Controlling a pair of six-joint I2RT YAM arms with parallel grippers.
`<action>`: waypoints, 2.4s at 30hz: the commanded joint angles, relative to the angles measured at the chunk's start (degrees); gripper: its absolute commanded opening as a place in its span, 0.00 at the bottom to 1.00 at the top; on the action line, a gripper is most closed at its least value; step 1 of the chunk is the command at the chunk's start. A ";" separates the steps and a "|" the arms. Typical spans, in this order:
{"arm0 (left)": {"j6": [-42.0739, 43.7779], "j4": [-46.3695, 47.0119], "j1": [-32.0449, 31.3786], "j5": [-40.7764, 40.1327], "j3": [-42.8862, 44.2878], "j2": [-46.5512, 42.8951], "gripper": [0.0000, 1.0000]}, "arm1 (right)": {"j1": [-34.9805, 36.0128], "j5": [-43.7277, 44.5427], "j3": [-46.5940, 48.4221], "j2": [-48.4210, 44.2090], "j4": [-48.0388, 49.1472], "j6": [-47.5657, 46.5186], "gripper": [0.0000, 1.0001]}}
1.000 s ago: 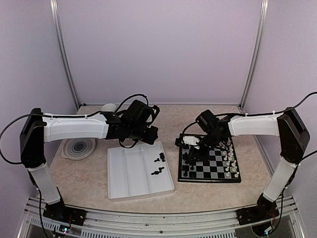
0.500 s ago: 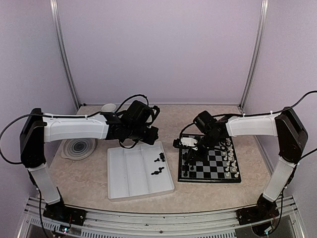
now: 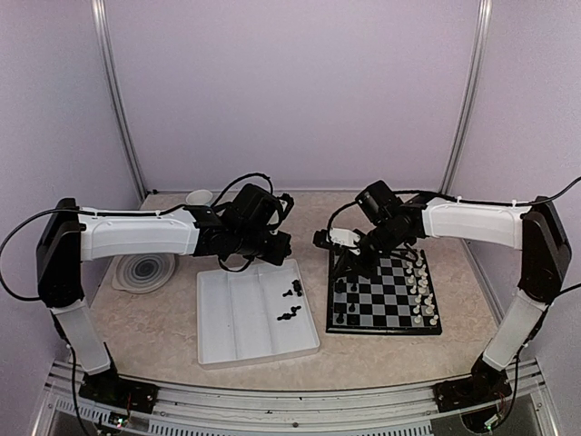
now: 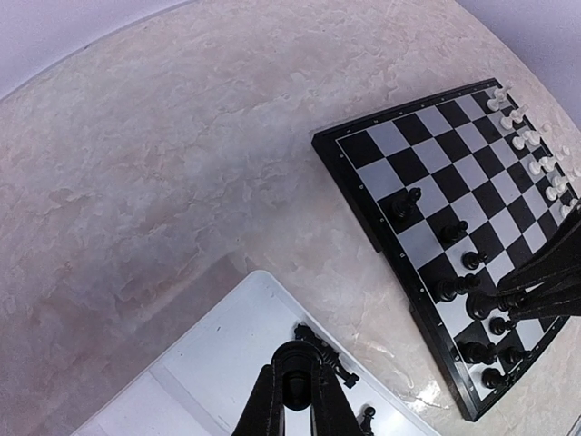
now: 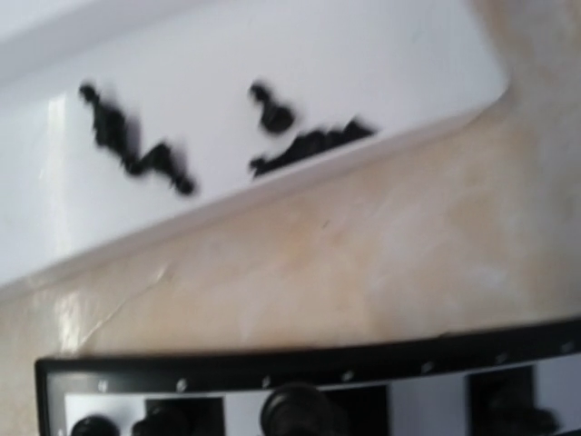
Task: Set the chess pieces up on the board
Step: Place the queen at e8.
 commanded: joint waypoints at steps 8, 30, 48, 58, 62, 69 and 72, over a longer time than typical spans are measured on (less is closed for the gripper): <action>-0.65 0.31 0.20 0.26 -0.62 -0.18 0.00 | -2.09 4.02 6.15 4.05 0.13 3.14 0.06; -0.57 0.50 0.25 0.44 -0.74 0.31 0.00 | -3.92 7.11 7.00 11.03 -2.32 4.23 0.07; -0.56 0.39 0.18 0.46 -0.93 0.32 0.00 | -3.90 7.92 7.39 12.56 -1.79 4.74 0.16; -0.73 0.58 0.19 0.55 -1.39 0.07 0.00 | -3.90 8.44 7.62 12.70 -1.47 4.92 0.18; -0.82 0.60 0.18 0.60 -1.60 -0.19 0.00 | -3.92 8.23 8.12 13.08 -1.53 5.09 0.18; -0.83 0.70 0.09 0.56 -1.78 -0.48 0.00 | -3.92 7.99 8.68 12.96 -2.00 5.42 0.18; -0.70 0.67 -0.02 0.72 -1.62 -0.86 0.00 | -3.90 7.91 8.90 11.93 -3.02 5.70 0.23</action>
